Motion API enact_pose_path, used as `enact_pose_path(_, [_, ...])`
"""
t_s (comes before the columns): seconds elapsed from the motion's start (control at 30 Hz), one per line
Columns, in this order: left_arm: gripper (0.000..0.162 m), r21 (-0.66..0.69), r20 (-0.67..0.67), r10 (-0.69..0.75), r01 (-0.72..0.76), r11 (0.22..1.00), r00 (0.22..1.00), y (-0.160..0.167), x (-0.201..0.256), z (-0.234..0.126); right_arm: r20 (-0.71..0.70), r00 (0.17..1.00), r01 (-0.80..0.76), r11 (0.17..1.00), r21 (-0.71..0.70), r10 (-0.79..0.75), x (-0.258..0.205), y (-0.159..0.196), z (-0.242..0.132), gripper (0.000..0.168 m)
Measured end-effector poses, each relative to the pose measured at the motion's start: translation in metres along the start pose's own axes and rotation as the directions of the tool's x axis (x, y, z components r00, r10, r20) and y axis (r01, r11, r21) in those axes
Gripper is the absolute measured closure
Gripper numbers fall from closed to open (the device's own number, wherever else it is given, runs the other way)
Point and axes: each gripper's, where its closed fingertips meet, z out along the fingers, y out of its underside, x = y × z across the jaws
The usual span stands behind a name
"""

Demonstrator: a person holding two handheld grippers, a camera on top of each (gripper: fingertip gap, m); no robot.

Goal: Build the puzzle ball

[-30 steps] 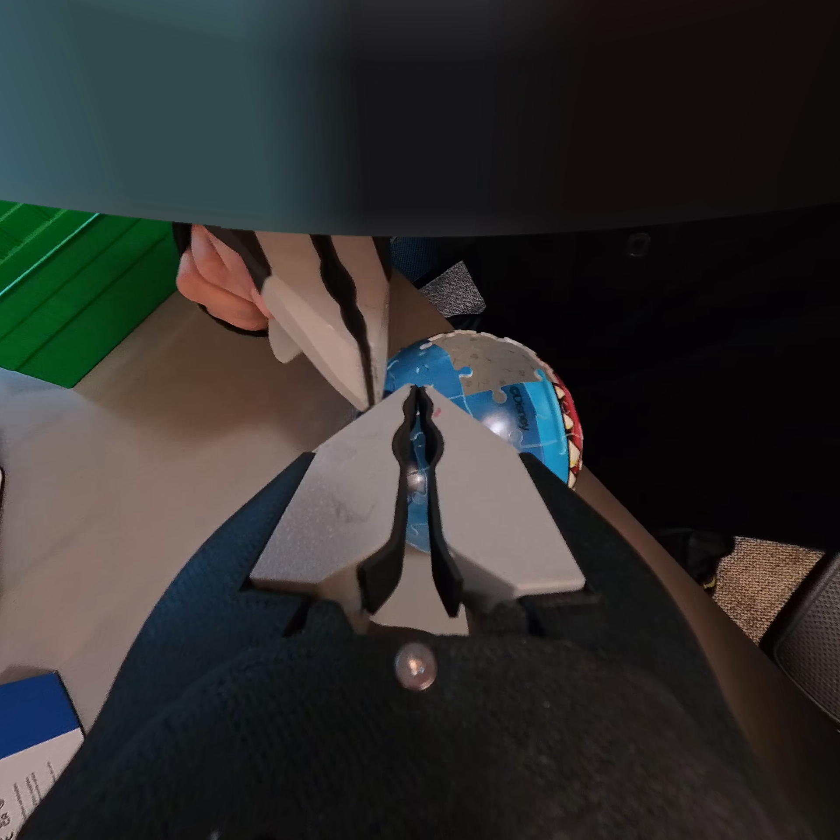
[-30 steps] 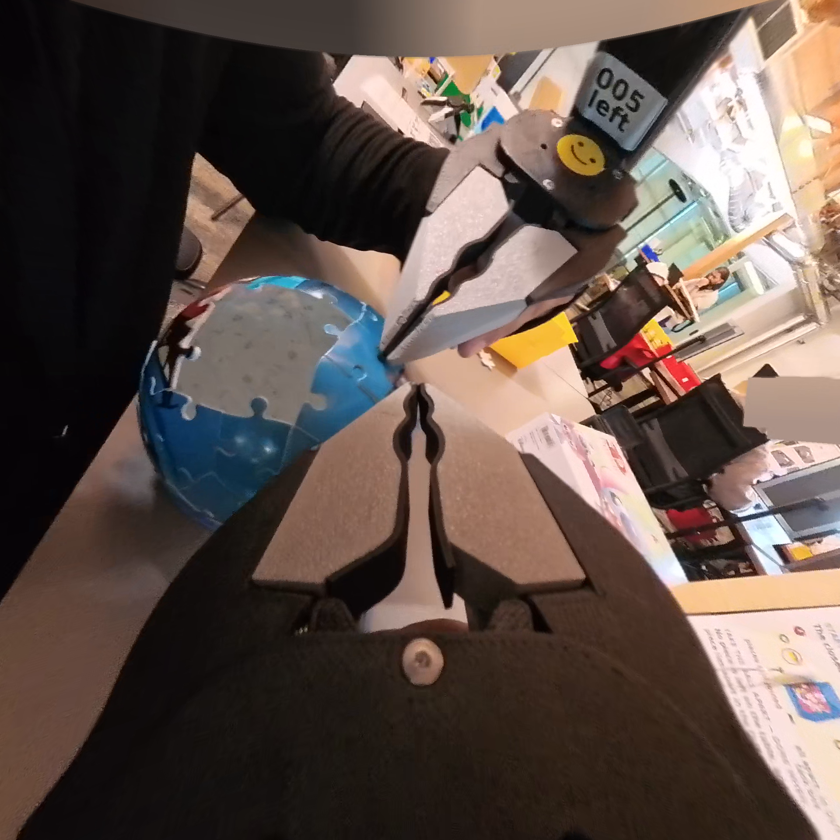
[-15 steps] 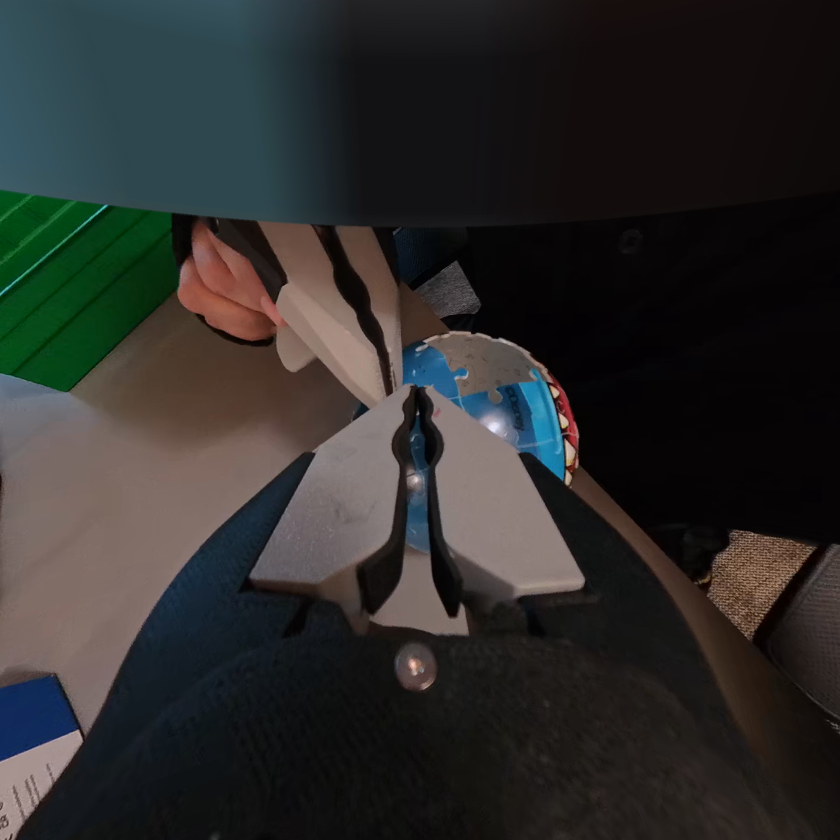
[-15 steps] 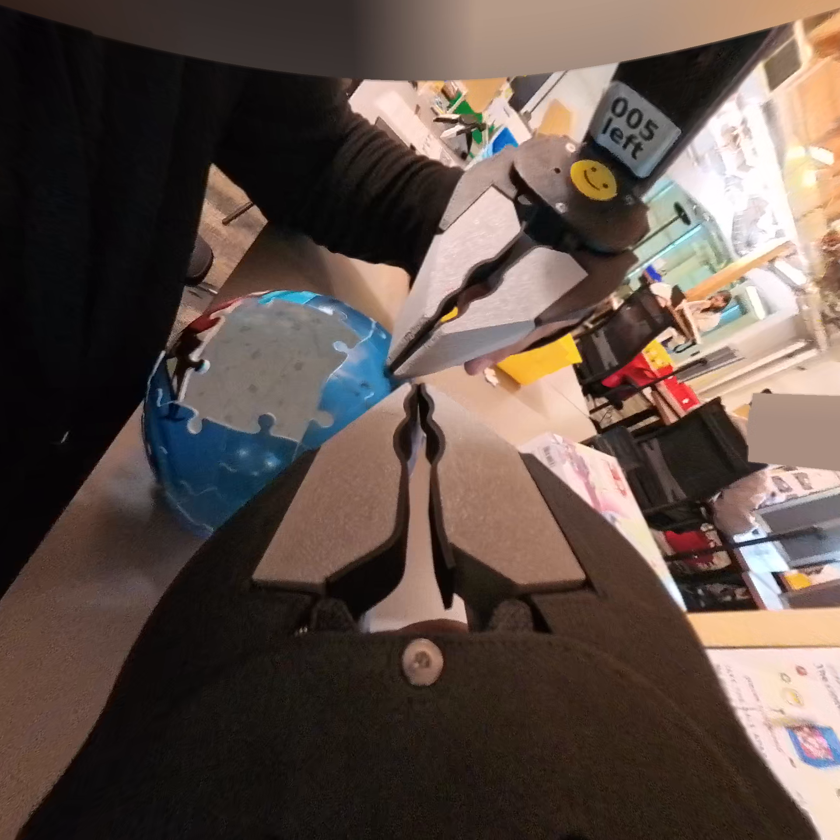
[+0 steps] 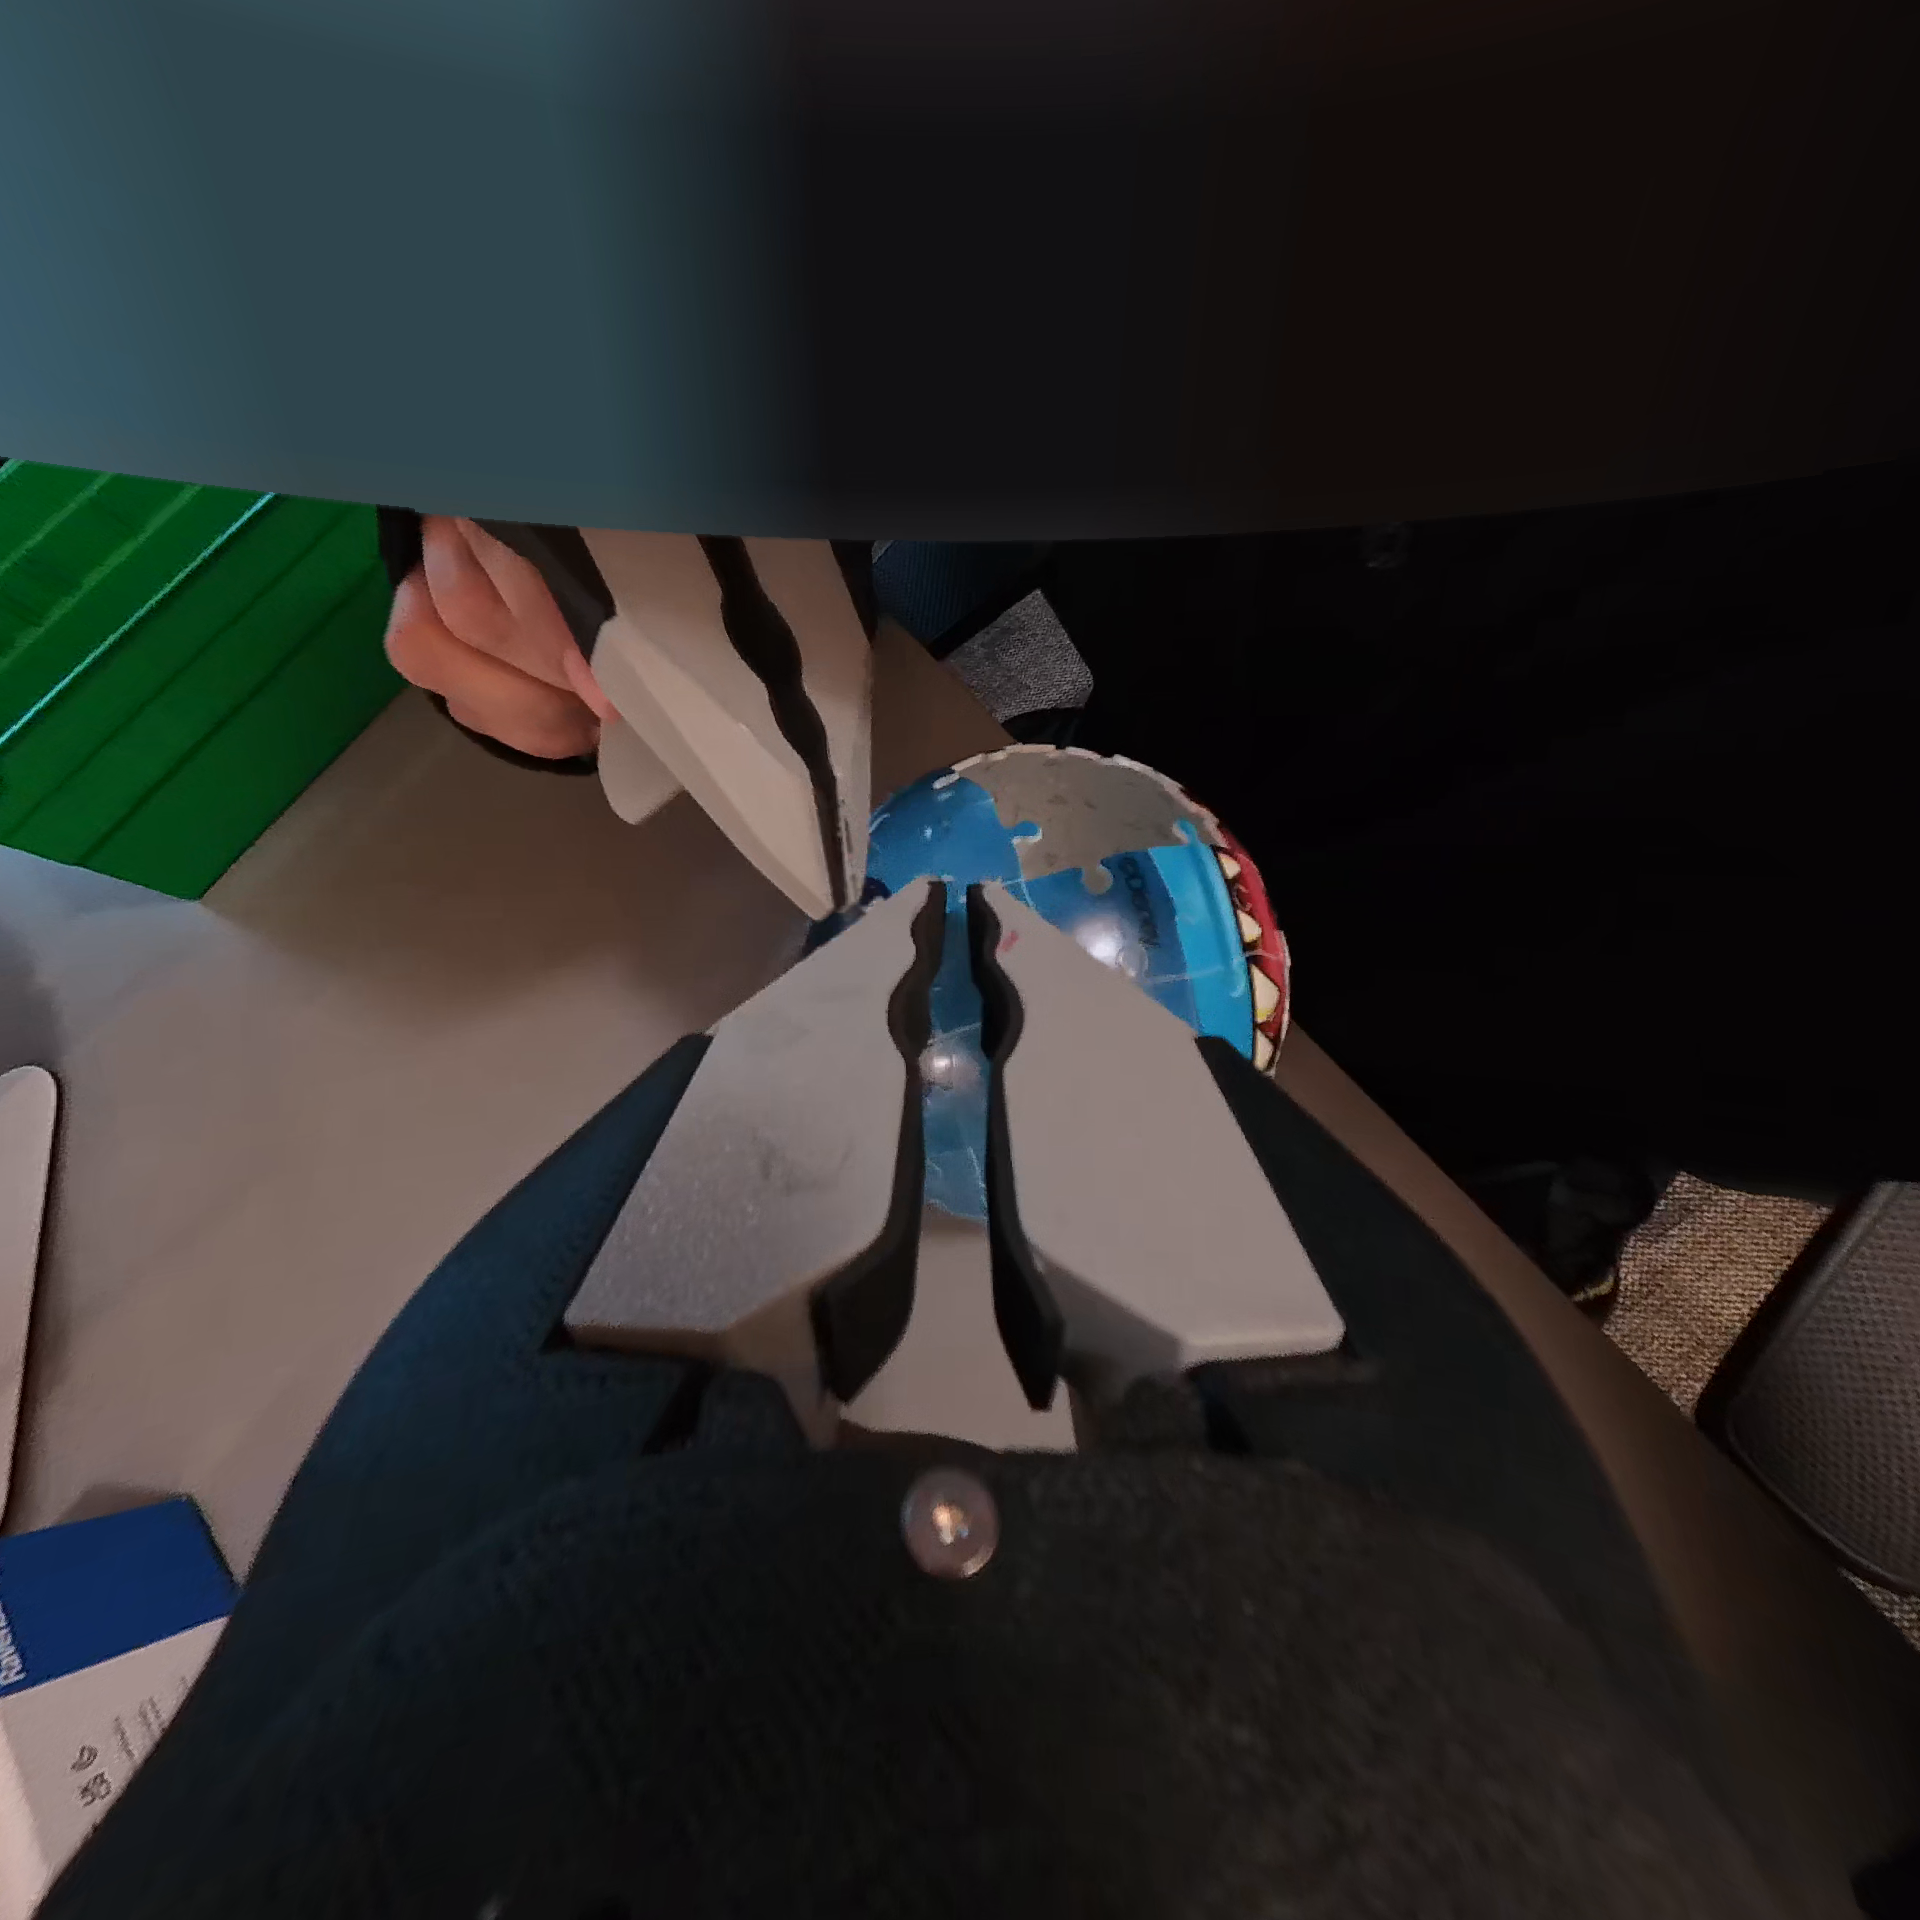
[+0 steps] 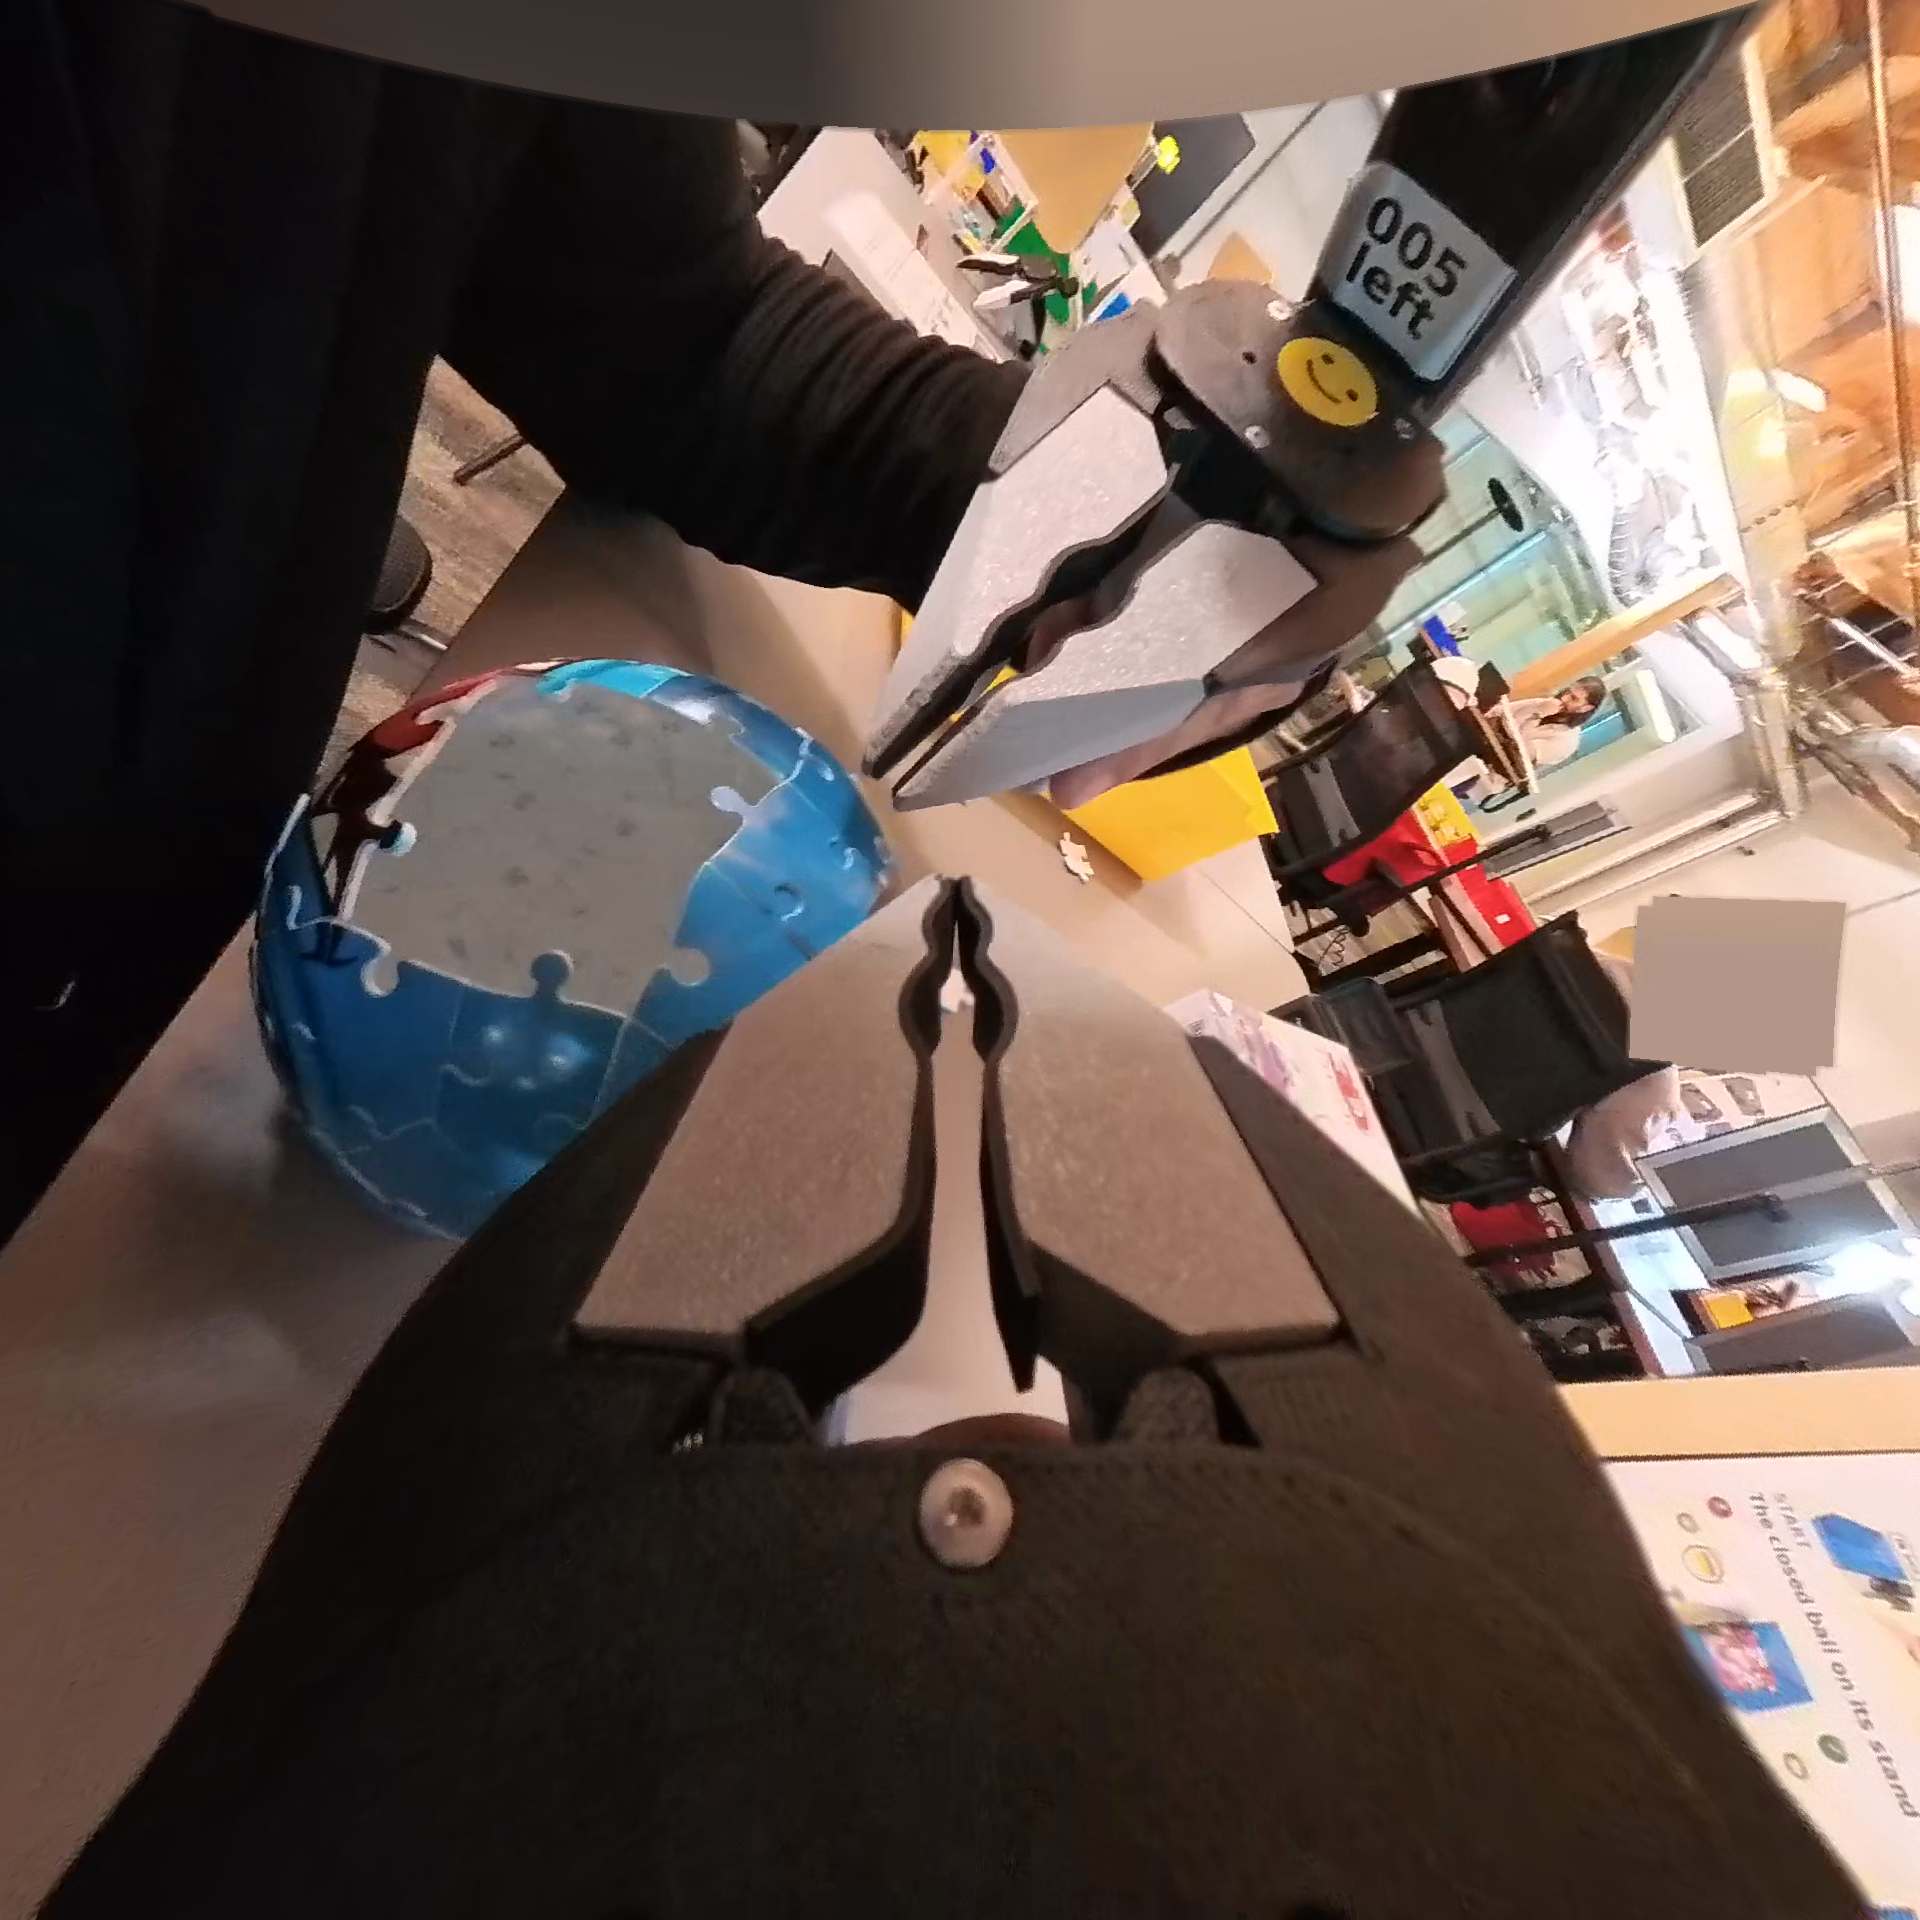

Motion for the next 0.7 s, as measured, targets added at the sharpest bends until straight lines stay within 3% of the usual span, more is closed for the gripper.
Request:
enact_pose_path(0.13, [0.161,-0.002,0.001,0.005,-0.005,1.000,1.000,0.000,0.001,-0.002,0.045,0.999,0.025,1.000,-0.016,-0.024,-0.010,0.001,0.005,0.168])
enact_pose_path(0.3, [0.160,-0.005,0.038,0.003,-0.003,1.000,0.999,0.001,-0.004,-0.010,-0.035,0.999,0.016,1.000,-0.007,-0.016,0.005,0.003,0.001,0.168])
enact_pose_path(0.4, [0.150,0.025,0.115,-0.030,0.028,0.999,0.993,0.002,-0.018,-0.022,-0.102,0.992,-0.076,0.996,0.039,0.080,0.025,0.012,-0.008,0.168])
enact_pose_path(0.47, [0.140,0.091,0.212,-0.074,0.056,0.994,0.975,0.001,-0.036,-0.034,-0.169,0.973,-0.157,0.987,0.018,0.158,0.042,0.039,-0.013,0.168])
enact_pose_path(0.57, [0.129,0.254,0.475,-0.241,0.130,0.958,0.846,0.000,-0.090,-0.069,-0.275,0.917,-0.319,0.945,-0.070,0.289,0.062,0.101,-0.020,0.168])
enact_pose_path(0.63, [0.131,0.372,0.630,-0.405,0.201,0.906,0.662,0.013,-0.126,-0.107,-0.341,0.858,-0.449,0.884,-0.133,0.385,0.069,0.144,-0.025,0.168])
enact_pose_path(0.7, [0.129,0.488,0.674,-0.534,0.235,0.841,0.511,0.032,-0.140,-0.138,-0.374,0.802,-0.552,0.817,-0.169,0.465,0.069,0.173,-0.029,0.168])
